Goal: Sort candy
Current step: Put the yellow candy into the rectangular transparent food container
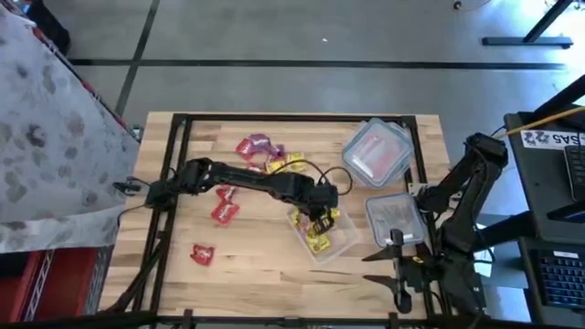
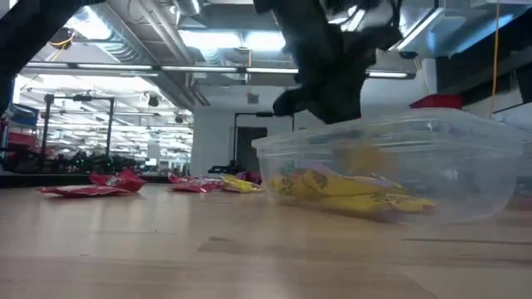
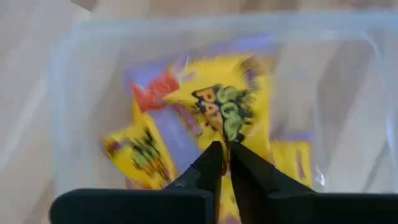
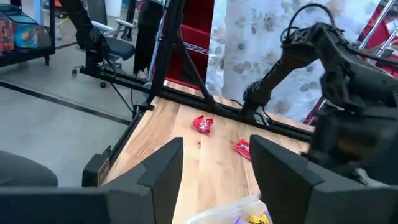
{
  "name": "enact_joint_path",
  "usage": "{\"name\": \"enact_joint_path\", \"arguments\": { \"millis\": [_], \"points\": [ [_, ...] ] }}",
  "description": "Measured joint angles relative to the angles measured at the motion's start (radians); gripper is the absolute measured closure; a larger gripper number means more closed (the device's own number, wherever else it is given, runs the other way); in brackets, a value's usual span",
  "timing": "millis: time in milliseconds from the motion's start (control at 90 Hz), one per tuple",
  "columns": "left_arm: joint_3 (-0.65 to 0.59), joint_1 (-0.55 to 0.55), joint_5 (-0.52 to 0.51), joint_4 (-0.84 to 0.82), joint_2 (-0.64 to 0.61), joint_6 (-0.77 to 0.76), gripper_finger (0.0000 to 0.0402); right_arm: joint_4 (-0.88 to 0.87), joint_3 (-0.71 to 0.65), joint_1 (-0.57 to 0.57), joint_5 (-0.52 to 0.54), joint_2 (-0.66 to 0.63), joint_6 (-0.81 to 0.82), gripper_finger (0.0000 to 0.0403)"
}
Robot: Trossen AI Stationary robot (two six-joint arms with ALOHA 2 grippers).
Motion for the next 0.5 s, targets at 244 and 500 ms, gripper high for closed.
{"name": "enact_joint_path", "arguments": {
  "millis": [244, 500],
  "points": [
    [-0.002, 0.035, -0.025, -0.028, -0.003, 0.018, 0.0337, -0.036, -0.001, 0.0, -0.015, 0.004, 0.057, 0.0231],
    [0.064, 0.057, -0.054, -0.256, -0.127, 0.121, 0.0345, -0.068, -0.001, 0.001, -0.026, 0.005, 0.09, 0.0231]
  ]
}}
